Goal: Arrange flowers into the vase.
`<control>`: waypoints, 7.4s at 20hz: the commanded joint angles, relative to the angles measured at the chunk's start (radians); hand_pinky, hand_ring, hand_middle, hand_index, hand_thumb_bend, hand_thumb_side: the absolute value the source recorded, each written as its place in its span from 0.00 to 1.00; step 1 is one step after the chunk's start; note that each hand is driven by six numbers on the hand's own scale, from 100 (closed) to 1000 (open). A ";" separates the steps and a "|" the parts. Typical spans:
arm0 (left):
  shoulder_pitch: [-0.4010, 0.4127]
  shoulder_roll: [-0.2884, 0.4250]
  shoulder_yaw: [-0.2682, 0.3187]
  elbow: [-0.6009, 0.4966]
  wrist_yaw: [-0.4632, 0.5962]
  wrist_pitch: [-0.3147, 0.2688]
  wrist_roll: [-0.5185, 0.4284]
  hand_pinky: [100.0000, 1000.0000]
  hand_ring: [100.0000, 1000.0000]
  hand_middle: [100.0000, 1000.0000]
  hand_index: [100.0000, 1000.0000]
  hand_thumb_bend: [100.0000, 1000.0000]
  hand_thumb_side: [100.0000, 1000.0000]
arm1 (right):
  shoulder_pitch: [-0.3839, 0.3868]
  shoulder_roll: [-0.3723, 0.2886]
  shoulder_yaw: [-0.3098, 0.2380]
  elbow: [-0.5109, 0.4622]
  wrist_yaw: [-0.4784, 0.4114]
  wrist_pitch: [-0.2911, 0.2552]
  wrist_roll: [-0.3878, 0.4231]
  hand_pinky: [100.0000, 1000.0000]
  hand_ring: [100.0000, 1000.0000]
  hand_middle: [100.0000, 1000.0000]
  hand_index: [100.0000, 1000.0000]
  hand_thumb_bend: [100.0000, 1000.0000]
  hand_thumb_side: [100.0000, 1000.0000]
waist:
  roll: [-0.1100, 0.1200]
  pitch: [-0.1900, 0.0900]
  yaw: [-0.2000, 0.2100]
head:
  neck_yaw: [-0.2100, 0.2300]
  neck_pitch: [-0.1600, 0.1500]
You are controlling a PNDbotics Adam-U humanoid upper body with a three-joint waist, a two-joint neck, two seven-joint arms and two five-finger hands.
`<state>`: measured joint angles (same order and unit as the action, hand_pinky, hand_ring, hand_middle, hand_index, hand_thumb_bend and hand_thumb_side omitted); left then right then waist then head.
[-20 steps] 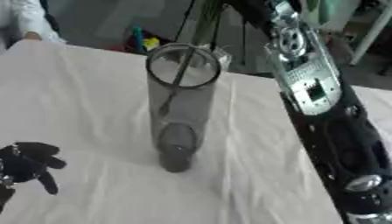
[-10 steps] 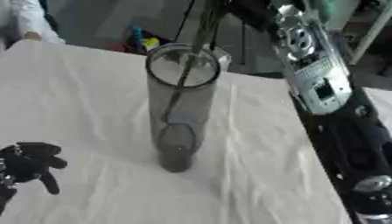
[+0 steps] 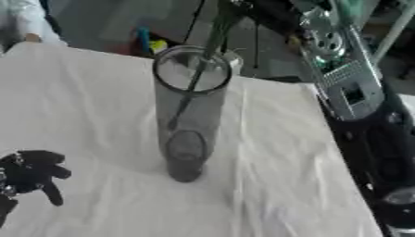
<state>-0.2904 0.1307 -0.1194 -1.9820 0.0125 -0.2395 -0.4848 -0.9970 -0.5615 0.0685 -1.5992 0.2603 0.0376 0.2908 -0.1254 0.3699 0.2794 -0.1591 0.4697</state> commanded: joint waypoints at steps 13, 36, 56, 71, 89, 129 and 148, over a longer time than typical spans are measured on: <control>0.000 0.007 0.004 -0.018 -0.004 -0.002 -0.007 0.44 0.71 0.75 0.69 0.00 1.00 | -0.014 -0.052 -0.004 0.003 0.048 -0.038 0.113 0.48 0.92 0.40 0.48 0.00 0.89 | 0.007 -0.015 0.000 | 0.002 -0.002; 0.000 0.006 0.003 -0.018 -0.009 0.000 -0.018 0.44 0.72 0.76 0.70 0.00 1.00 | 0.005 -0.082 -0.011 0.026 0.120 -0.127 0.213 0.69 1.00 0.74 0.81 0.00 1.00 | 0.007 -0.013 -0.002 | 0.005 -0.008; 0.002 0.004 0.001 -0.018 -0.015 0.001 -0.031 0.44 0.72 0.76 0.70 0.00 1.00 | -0.007 -0.084 -0.009 0.035 0.082 -0.194 0.226 0.72 1.00 0.78 0.86 0.00 1.00 | 0.009 -0.010 -0.007 | 0.004 -0.009; 0.003 0.005 -0.001 -0.018 -0.017 0.006 -0.046 0.44 0.72 0.76 0.70 0.00 1.00 | -0.032 -0.095 0.000 0.048 0.052 -0.252 0.264 0.80 1.00 0.85 0.93 0.00 1.00 | 0.006 -0.012 -0.007 | 0.004 -0.012; 0.003 0.004 -0.003 -0.018 -0.020 0.009 -0.055 0.44 0.73 0.77 0.69 0.00 1.00 | -0.053 -0.084 -0.001 0.080 0.010 -0.326 0.467 0.91 1.00 0.91 1.00 0.43 1.00 | 0.002 -0.009 -0.002 | 0.003 -0.011; 0.003 0.002 -0.001 -0.018 -0.028 0.008 -0.074 0.44 0.74 0.78 0.70 0.00 1.00 | 0.071 -0.169 -0.069 0.050 0.017 -0.359 0.494 0.93 1.00 0.92 1.00 0.52 1.00 | 0.014 -0.003 -0.018 | 0.011 -0.016; 0.000 -0.001 0.002 -0.018 -0.024 -0.001 -0.073 0.44 0.74 0.78 0.70 0.00 1.00 | 0.211 -0.150 -0.173 -0.058 -0.002 -0.171 0.217 0.78 1.00 0.80 0.92 0.00 1.00 | 0.041 -0.005 -0.033 | 0.007 -0.008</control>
